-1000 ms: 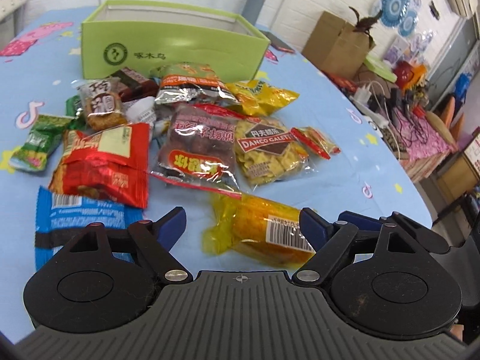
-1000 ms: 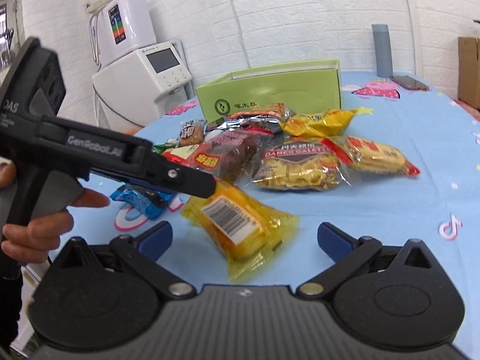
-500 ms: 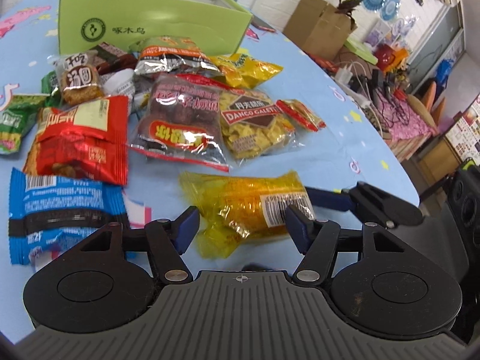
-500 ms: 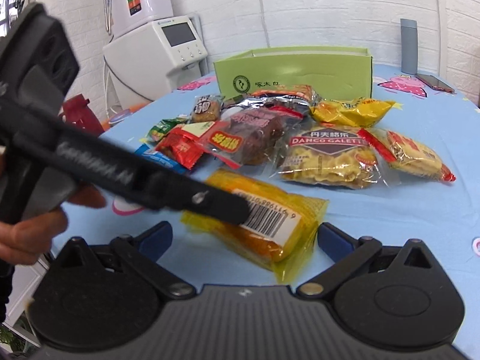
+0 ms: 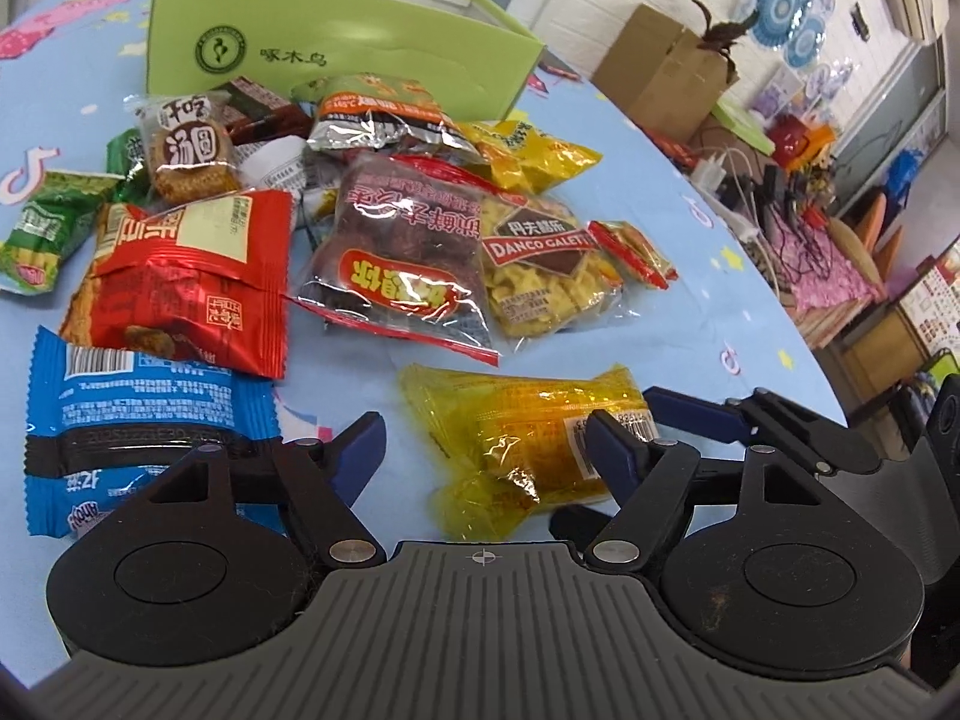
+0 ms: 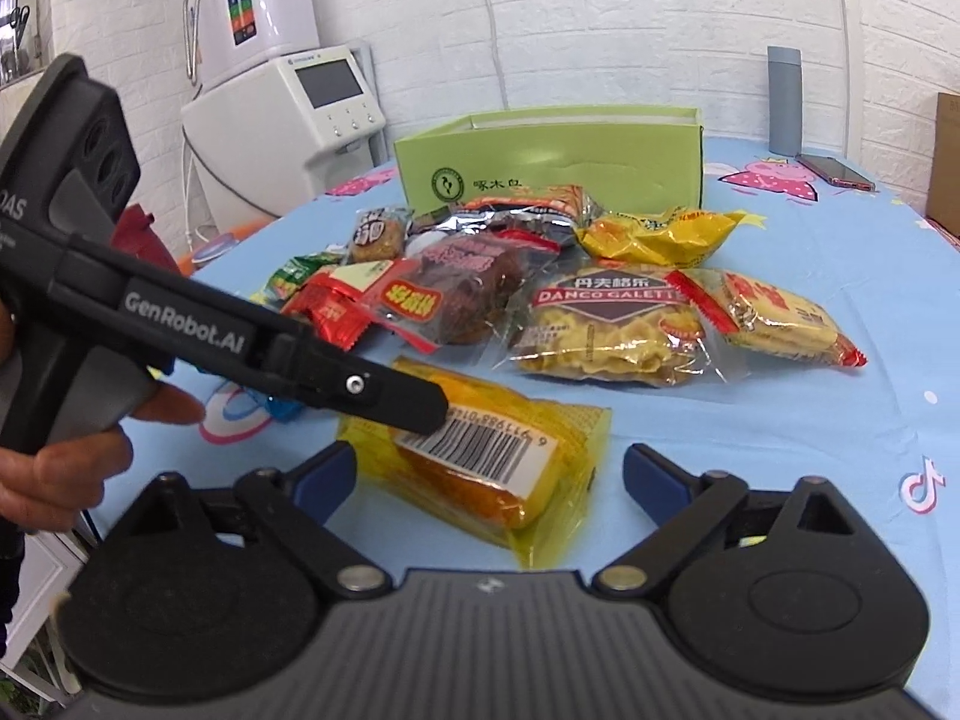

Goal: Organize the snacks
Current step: 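Carry the yellow bag into the green box and open the left gripper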

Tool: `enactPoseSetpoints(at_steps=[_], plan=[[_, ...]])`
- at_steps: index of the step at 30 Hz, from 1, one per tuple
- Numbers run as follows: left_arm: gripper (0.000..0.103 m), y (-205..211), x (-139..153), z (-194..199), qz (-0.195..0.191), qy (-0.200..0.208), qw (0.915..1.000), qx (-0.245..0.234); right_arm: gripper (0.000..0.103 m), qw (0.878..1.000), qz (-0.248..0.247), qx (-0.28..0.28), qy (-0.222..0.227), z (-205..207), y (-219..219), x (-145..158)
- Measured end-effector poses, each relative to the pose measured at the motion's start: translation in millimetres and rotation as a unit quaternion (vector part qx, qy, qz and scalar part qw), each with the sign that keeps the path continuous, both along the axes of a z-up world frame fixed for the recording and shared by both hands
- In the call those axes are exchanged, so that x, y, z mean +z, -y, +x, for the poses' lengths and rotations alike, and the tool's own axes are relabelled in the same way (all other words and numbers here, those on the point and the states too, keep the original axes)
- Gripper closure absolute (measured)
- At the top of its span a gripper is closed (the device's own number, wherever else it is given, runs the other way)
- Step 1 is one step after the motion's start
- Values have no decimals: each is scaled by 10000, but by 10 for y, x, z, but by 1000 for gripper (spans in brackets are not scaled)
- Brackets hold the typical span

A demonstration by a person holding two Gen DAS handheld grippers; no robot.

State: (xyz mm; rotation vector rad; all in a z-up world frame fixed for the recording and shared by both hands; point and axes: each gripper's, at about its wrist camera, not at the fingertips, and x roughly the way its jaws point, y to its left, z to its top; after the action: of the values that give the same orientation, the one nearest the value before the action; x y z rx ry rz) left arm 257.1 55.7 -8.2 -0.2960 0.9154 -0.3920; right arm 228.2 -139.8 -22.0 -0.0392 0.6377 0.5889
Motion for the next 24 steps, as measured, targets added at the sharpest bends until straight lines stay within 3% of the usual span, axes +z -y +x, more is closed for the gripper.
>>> enactPoseSetpoints(at_steps=[1,3,4,5,9,13,17,24], plan=[[40,-2,-4,-3,-17,12,10000,-10,22,10000,-50,-25,-34,16,-5,-19],[44,8,-17,-15,-68,56,10000,-41,22,10000,-59,-7,-3,-2,-23,-57],[61,14,-28,-21,-206,54,9997,-106,22,9999,-134,1,55,-26,-50,-63],[63,6,-45,-22,-474,-27,9987,-204,23,9998,-184,17,73,-42,-74,-60],[70,51,10,-49,-489,-40,9986,-200,25,9999,6,-47,-97,-37,-39,-21],[70,65,248,-48,-621,161,9976,-251,25,9998,134,-127,44,-83,-3,151],[70,40,650,87,-637,702,9952,-263,25,9983,155,-119,544,24,-7,503],[69,-214,1247,869,-337,1420,9893,58,25,9916,60,207,1277,926,-304,1072]])
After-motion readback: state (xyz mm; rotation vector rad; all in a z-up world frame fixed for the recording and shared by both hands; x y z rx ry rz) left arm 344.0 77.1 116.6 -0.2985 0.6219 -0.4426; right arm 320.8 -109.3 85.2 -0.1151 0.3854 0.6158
